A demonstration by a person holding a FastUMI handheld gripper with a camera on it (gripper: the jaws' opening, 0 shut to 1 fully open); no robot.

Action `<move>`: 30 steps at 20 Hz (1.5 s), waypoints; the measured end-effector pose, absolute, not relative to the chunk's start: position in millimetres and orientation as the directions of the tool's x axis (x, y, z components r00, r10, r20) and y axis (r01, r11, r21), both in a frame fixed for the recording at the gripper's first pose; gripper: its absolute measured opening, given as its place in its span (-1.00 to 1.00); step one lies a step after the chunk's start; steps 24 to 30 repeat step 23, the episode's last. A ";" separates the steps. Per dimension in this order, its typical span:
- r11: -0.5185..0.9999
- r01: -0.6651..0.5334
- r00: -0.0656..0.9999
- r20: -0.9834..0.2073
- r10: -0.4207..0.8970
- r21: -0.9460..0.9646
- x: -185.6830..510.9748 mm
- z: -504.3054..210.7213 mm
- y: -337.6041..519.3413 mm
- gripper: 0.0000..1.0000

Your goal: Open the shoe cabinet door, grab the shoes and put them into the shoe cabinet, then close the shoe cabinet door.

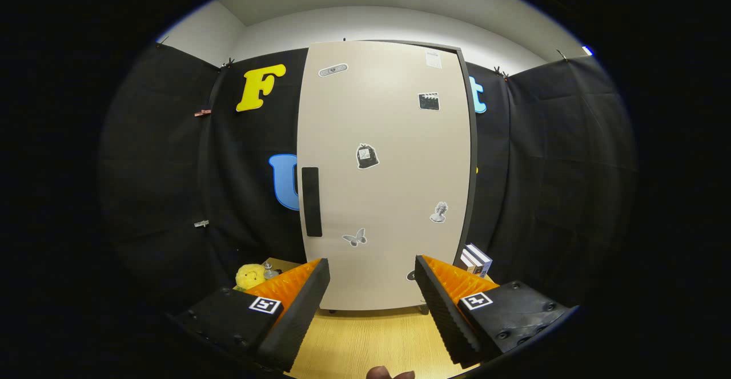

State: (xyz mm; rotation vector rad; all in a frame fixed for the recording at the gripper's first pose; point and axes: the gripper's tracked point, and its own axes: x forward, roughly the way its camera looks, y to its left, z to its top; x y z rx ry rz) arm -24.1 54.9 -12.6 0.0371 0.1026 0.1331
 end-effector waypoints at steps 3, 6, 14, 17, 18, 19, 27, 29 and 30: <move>0.991 -0.127 0.986 -0.104 0.131 0.046 -20.3 -14.9 52.5 0.96; 0.991 -0.125 0.986 -0.103 0.129 0.047 -15.7 -15.0 49.9 0.96; 0.986 -0.154 0.982 -0.098 0.159 0.062 4.7 -20.7 43.0 0.96; 0.979 -0.187 0.977 -0.092 0.193 0.078 11.2 -22.6 45.0 0.96; 0.978 -0.196 0.975 -0.087 0.202 0.076 13.2 -22.6 43.8 0.96; 0.976 -0.205 0.974 -0.083 0.210 0.073 15.3 -23.3 43.4 0.97; 0.971 -0.226 0.968 -0.088 0.233 0.080 21.6 -32.6 38.5 0.96; 0.971 -0.226 0.968 -0.088 0.233 0.080 21.6 -32.6 38.5 0.96; 0.971 -0.226 0.968 -0.088 0.233 0.080 21.6 -32.6 38.5 0.96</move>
